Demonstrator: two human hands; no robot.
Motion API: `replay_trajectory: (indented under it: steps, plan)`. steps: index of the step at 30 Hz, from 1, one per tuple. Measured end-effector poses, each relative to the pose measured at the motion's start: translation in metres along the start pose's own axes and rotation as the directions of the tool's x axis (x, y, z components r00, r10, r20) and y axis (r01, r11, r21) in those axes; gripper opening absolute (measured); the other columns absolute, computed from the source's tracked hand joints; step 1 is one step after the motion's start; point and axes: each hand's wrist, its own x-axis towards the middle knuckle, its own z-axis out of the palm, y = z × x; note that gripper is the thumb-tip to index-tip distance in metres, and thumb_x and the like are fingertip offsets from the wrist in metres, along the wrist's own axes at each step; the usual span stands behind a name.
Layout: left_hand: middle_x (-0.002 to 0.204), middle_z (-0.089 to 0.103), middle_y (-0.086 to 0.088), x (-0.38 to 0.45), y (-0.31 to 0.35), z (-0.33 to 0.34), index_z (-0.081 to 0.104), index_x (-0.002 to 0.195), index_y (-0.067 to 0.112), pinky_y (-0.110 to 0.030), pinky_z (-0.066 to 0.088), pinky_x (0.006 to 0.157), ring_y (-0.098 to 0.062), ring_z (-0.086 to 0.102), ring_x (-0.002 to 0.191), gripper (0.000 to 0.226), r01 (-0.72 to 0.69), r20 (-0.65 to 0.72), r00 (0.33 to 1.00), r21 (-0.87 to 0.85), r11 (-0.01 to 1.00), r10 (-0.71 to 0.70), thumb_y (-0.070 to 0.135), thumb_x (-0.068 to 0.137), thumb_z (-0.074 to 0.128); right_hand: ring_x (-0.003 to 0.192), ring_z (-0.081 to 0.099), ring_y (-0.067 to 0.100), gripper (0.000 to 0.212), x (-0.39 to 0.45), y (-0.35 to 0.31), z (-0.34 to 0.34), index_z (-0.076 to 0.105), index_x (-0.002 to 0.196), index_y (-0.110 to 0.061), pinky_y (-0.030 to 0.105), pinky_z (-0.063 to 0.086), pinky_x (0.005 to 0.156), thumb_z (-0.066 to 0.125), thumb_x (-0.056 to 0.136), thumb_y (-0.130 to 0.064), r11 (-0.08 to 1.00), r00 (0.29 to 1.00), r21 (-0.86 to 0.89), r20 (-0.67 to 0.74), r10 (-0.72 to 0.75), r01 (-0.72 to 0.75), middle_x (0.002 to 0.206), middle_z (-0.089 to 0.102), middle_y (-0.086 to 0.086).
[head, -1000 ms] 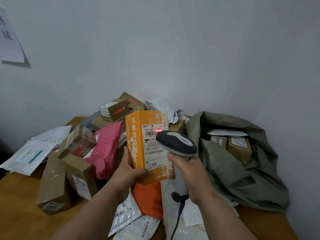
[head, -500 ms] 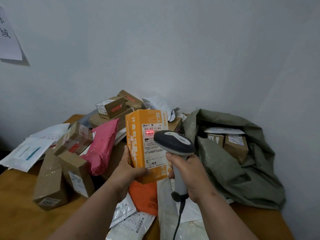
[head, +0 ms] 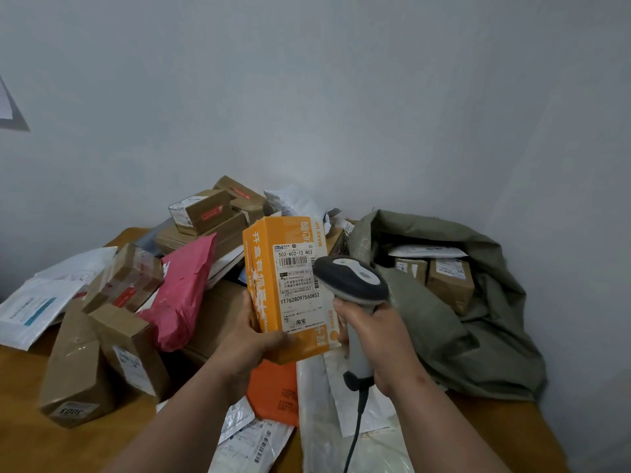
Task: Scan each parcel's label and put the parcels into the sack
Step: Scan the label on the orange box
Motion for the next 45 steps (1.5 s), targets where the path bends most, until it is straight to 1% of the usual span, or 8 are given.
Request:
replay_trajectory:
  steps: [6, 12, 20, 29, 34, 36, 39, 45]
  plan:
    - [0.122, 0.071, 0.004, 0.025, 0.028, 0.008, 0.044, 0.135, 0.054, -0.057, 0.042, 0.107, -0.03, 0.063, 0.117, 0.091, 0.063, 0.099, 0.993, -0.001, 0.998, -0.063, 0.025, 0.059, 0.084, 0.075, 0.07, 0.003, 0.017, 0.007, 0.007, -0.02, 0.068, 0.102, -0.031, 0.018, 0.046, 0.058, 0.074, 0.087, -0.035, 0.992, 0.981, 0.112, -0.175, 0.083, -0.064, 0.074, 0.071, -0.029]
    - [0.112, 0.074, 0.008, 0.052, 0.038, 0.055, 0.059, 0.117, 0.058, -0.051, 0.052, 0.097, -0.026, 0.066, 0.111, 0.063, 0.13, 0.244, 0.955, 0.161, 0.978, -0.168, 0.055, 0.057, 0.08, 0.098, 0.074, 0.018, 0.048, 0.0, 0.022, -0.046, 0.071, 0.111, -0.031, 0.05, 0.06, 0.087, 0.085, 0.068, -0.042, 0.93, 0.953, 0.365, -0.262, 0.153, -0.049, 0.105, 0.078, -0.006]
    - [0.111, 0.066, 0.001, 0.092, 0.041, 0.167, 0.045, 0.127, 0.041, -0.041, 0.054, 0.077, -0.025, 0.062, 0.103, 0.065, 0.226, 0.308, 0.891, 0.339, 0.913, -0.335, 0.077, 0.075, 0.062, 0.115, 0.065, 0.036, 0.092, 0.013, 0.022, -0.144, 0.061, 0.132, -0.032, 0.067, 0.056, 0.082, 0.09, 0.046, -0.048, 0.869, 0.896, 0.493, -0.37, 0.247, -0.036, 0.124, 0.071, 0.008]
    - [0.122, 0.061, -0.01, 0.172, 0.034, 0.228, 0.044, 0.137, 0.021, -0.044, 0.057, 0.074, -0.031, 0.062, 0.096, 0.079, 0.404, 0.114, 0.881, 0.323, 0.856, -0.459, 0.079, 0.084, 0.046, 0.105, 0.067, 0.032, 0.061, 0.115, 0.022, -0.214, 0.059, 0.126, -0.033, 0.054, 0.063, 0.075, 0.081, 0.071, -0.045, 0.91, 0.903, 0.384, -0.319, 0.289, -0.156, 0.118, 0.069, 0.006]
    - [0.101, 0.064, -0.001, 0.211, 0.026, 0.212, 0.066, 0.098, 0.038, -0.039, 0.052, 0.086, -0.026, 0.06, 0.104, 0.02, 0.053, -0.216, 0.969, 0.65, 0.758, 0.117, 0.049, 0.099, 0.05, 0.096, 0.071, 0.021, 0.025, 0.176, 0.038, -0.21, 0.065, 0.107, -0.035, 0.043, 0.064, 0.074, 0.079, 0.085, -0.036, 0.942, 0.933, 0.277, -0.251, 0.258, -0.186, 0.109, 0.074, 0.001]
    - [0.133, 0.051, -0.014, 0.224, 0.021, 0.203, 0.052, 0.137, 0.028, -0.047, 0.043, 0.1, -0.036, 0.049, 0.124, 0.051, 0.122, -0.371, 0.901, 0.716, 0.688, 0.227, 0.044, 0.091, 0.065, 0.095, 0.072, 0.016, 0.018, 0.191, 0.045, -0.203, 0.067, 0.097, -0.038, 0.044, 0.062, 0.083, 0.08, 0.084, -0.034, 0.96, 0.944, 0.227, -0.248, 0.218, -0.162, 0.106, 0.075, -0.004]
    - [0.152, 0.034, -0.016, 0.242, 0.015, 0.19, 0.027, 0.154, 0.018, -0.05, 0.035, 0.112, -0.038, 0.036, 0.138, 0.089, 0.266, -0.429, 0.903, 0.62, 0.738, 0.036, 0.042, 0.083, 0.075, 0.102, 0.069, 0.016, 0.018, 0.209, 0.051, -0.195, 0.069, 0.098, -0.035, 0.05, 0.056, 0.097, 0.08, 0.084, -0.036, 0.974, 0.953, 0.169, -0.239, 0.188, -0.15, 0.106, 0.074, -0.008]
    - [0.099, 0.07, -0.014, 0.257, 0.034, 0.205, 0.067, 0.092, 0.021, -0.043, 0.057, 0.086, -0.031, 0.067, 0.094, 0.012, 0.235, -0.361, 0.932, 0.531, 0.814, -0.033, 0.023, 0.099, 0.057, 0.11, 0.065, 0.009, 0.026, 0.237, 0.062, -0.187, 0.07, 0.108, -0.037, 0.031, 0.054, 0.088, 0.08, 0.084, -0.036, 0.989, 0.98, 0.107, -0.161, 0.119, -0.102, 0.11, 0.073, -0.017]
